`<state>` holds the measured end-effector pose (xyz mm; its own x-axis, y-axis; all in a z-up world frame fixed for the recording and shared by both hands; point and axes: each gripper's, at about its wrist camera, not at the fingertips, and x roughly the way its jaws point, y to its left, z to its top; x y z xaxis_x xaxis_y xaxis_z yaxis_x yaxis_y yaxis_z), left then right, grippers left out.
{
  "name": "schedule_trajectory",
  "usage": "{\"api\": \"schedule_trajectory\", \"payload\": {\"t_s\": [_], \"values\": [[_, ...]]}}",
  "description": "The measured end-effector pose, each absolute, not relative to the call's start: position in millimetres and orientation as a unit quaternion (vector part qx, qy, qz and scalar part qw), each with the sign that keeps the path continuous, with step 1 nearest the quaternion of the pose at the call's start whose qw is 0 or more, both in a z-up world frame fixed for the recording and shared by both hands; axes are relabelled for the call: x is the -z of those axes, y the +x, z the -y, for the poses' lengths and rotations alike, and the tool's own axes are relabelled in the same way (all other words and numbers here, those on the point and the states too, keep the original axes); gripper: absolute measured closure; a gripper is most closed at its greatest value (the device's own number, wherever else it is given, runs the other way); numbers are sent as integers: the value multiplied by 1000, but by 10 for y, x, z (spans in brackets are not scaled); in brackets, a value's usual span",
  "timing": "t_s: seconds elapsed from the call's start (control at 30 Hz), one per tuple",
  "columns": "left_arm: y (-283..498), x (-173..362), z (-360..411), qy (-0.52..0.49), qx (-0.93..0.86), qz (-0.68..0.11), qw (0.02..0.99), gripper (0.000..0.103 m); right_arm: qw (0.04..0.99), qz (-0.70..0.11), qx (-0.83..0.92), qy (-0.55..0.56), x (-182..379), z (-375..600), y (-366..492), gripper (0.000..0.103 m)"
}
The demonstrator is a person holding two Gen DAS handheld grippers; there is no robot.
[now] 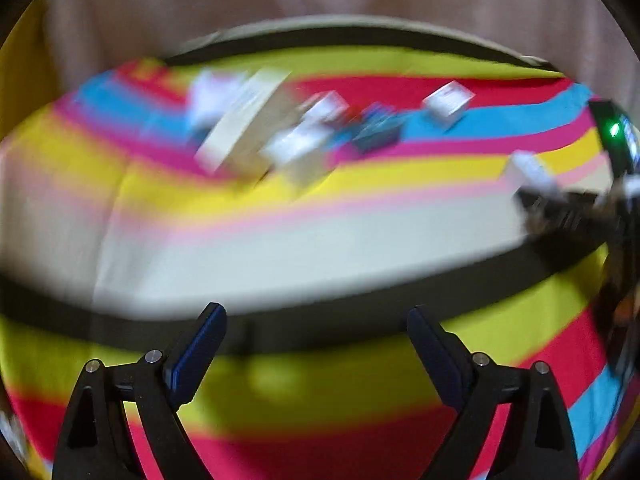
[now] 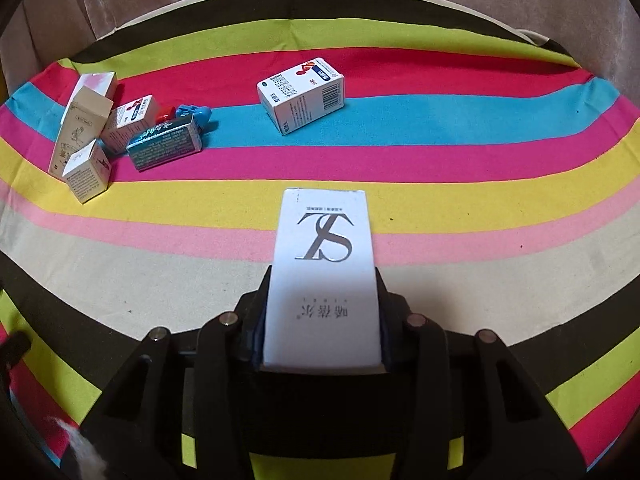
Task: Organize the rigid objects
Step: 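Grasp the white S-logo box with the right tool while the left tool grasps the white-red medicine box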
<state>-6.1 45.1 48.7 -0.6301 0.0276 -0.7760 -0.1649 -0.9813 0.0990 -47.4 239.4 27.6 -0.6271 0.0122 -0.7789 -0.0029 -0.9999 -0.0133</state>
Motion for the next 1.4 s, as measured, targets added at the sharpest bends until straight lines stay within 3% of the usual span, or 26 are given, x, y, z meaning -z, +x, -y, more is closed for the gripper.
{"api": "schedule_trajectory", "payload": {"t_s": [0.23,0.47,0.5,0.57,0.63,0.83,1.17,1.4], "values": [[-1276,-600,-1712,-367,-897,-229,85,10,2,-10,-902,-431,-257,-2425,-492,57],[-2196,-328,-2312,-395,-879,-252,86,11,4,-11,-902,-431,-257,-2425,-494,57],[-2260,-286,-2329,-402,-877,-251,82,17,3,-12,-902,-431,-258,-2428,-495,57],[-2305,-247,-2292,-422,-873,-227,93,47,3,-13,-902,-431,-259,-2430,-496,57],[-2222,-300,-2178,-419,-881,-191,106,52,4,-12,-902,-431,-259,-2423,-497,57],[-1580,-566,-1654,-402,-896,-141,124,52,4,-12,-902,-431,-263,-2423,-493,57],[-248,-514,-663,-450,-870,-177,93,52,6,-9,-902,-431,-262,-2420,-470,57],[-183,-371,-547,-483,-859,-151,83,50,7,-8,-902,-431,-266,-2383,-451,57]]}}
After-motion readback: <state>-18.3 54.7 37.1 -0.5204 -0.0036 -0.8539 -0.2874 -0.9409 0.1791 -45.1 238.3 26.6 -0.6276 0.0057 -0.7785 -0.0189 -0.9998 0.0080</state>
